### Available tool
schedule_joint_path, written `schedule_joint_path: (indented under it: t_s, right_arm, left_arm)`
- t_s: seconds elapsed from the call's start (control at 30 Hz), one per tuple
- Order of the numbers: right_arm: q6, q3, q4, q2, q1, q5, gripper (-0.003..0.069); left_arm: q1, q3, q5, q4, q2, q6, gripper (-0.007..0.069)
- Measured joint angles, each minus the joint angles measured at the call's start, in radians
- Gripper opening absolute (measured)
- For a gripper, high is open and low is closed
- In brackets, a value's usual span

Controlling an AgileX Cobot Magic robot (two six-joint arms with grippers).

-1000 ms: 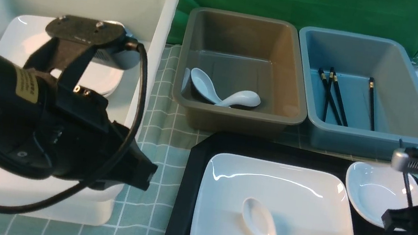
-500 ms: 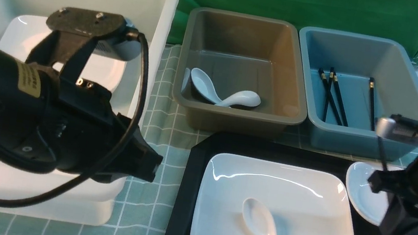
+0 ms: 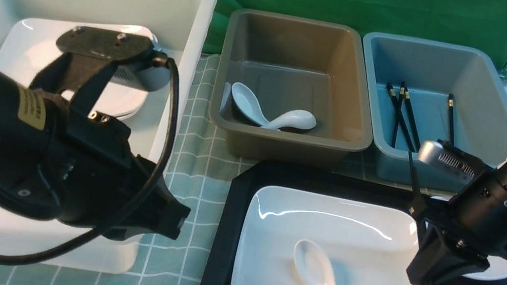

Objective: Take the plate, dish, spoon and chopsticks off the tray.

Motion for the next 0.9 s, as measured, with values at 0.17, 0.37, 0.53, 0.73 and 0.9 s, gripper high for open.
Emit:
schedule_joint_path:
  t_s: [0.17,0.37,0.53,0.73,0.9]
  right_arm:
    - [-0.011,-0.018,0.076,-0.021,0.0,0.0,0.0074]
    - [-0.005,-0.123,0.108,-0.012,-0.001,-0.001,0.0074]
    - [0.0,-0.222,0.198,0.034,-0.065,0.0,0.0074]
    - [0.01,-0.328,0.271,0.109,-0.138,-0.001,0.0074]
    - [0.034,-0.427,0.388,0.199,-0.182,-0.001,0.0074]
  left_arm:
    - [0.0,0.0,0.0,-0.004,0.0,0.0,0.0008]
    - [0.0,0.0,0.0,-0.005,0.0,0.0,0.0008]
    - [0.0,0.0,0.013,-0.006,0.0,0.0,0.0008]
    - [0.0,0.0,0.026,-0.006,0.0,0.0,0.0008]
    - [0.0,0.0,0.051,-0.006,0.0,0.0,0.0008]
